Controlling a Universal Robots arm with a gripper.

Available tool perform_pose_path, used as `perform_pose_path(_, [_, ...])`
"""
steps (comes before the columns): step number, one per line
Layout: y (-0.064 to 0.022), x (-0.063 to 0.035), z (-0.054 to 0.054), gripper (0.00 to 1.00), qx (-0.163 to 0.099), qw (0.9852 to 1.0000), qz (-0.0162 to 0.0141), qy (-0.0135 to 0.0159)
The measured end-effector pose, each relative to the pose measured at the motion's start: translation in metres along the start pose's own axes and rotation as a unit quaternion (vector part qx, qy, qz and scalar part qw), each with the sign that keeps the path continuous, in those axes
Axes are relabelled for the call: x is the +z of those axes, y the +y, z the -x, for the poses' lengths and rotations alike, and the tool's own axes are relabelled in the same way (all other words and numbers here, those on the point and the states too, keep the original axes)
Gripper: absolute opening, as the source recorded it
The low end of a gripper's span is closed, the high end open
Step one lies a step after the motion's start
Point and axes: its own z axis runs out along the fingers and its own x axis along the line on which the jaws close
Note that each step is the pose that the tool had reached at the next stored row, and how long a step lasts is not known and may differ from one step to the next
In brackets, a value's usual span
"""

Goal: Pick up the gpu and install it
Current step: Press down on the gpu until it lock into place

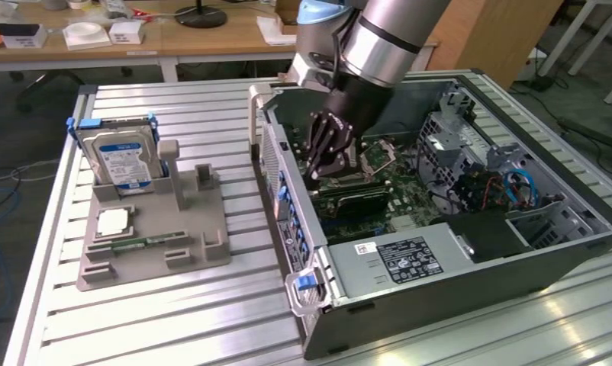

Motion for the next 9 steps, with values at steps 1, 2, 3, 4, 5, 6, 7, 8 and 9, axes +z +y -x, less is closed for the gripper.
perform_pose_path(1, [-0.0005,-0.0001,-0.0001,0.10,0.000,1.0000,0.0051,0.0001])
perform_pose_path(2, [-0.0005,-0.0002,-0.0002,0.10,-0.001,1.0000,0.0067,0.0002])
perform_pose_path(3, [-0.0005,-0.0002,-0.0003,0.10,-0.001,1.0000,0.0068,0.0003])
perform_pose_path(4, [-0.0006,-0.0001,-0.0002,0.10,-0.001,1.0000,0.0068,0.0003])
perform_pose_path(5, [-0.0007,0.0001,-0.0002,0.10,-0.001,1.0000,0.0068,0.0002])
perform_pose_path(6, [-0.0008,0.0005,-0.0002,0.10,-0.001,1.0000,0.0068,0.0001])
perform_pose_path(7, [-0.0011,0.0013,-0.0001,0.10,-0.001,1.0000,0.0069,0.0001])
perform_pose_path(8, [-0.0015,0.0024,0.0000,0.10,0.000,1.0000,0.0072,0.0006])
perform_pose_path(9, [-0.0019,0.0034,0.0001,0.10,0.000,1.0000,0.0075,0.0014])
